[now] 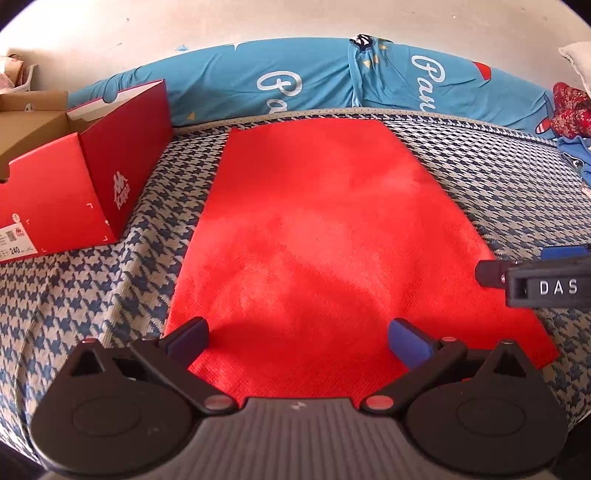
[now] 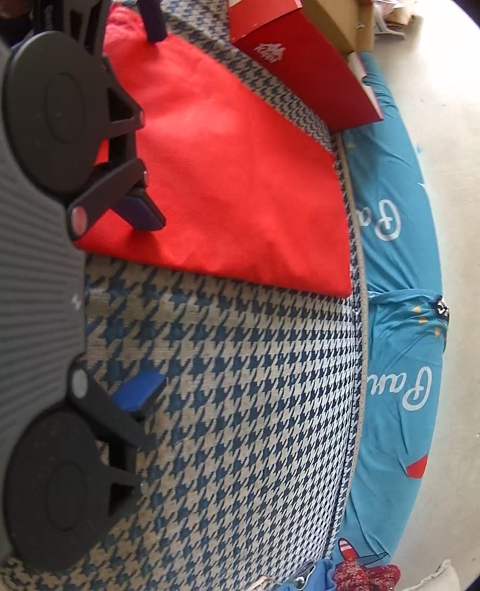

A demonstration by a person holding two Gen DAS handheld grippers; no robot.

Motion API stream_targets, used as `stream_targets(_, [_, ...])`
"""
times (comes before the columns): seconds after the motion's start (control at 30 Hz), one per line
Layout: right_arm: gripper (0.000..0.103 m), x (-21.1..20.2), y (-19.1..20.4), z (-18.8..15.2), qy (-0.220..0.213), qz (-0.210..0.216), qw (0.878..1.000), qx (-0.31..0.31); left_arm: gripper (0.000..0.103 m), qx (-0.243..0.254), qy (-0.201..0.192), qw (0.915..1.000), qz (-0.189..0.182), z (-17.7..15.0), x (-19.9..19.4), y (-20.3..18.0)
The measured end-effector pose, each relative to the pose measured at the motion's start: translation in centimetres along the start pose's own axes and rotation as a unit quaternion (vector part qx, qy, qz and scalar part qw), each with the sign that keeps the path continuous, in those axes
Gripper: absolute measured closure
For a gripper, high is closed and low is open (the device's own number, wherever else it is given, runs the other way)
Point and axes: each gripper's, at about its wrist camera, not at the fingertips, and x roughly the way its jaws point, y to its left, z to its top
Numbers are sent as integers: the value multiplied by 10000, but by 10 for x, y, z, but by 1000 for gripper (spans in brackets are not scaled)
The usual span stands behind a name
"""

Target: Fold shopping bag

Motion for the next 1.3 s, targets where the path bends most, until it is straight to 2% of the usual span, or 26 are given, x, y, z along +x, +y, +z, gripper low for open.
stream_targets(0.1, [2, 1, 2, -3, 10, -49, 9999, -95, 0, -8, 5, 10000, 0, -1, -1, 1])
stream_targets(0.2, [0, 2, 4, -7, 20, -98, 9998, -189, 0, 13, -7, 10000, 8, -3, -2, 1])
stream_targets(0.57, [0, -9, 10, -20, -14, -117, 9993, -363, 0, 37, 10, 10000, 62, -9, -9, 3])
stream_targets(1.13, [0, -36, 19, -39, 187, -121, 9979, -613, 0, 46, 161, 9998, 73, -19, -21, 6])
stream_targets(1.23, [0, -40, 20, -39, 224, -62, 9976, -655, 0, 139, -90, 9995, 256, -16, -34, 4])
stream_targets(1.3, [1, -45, 19, -34, 101, -20, 9981, -607, 0, 107, -461, 9985, 287, -8, -44, 5])
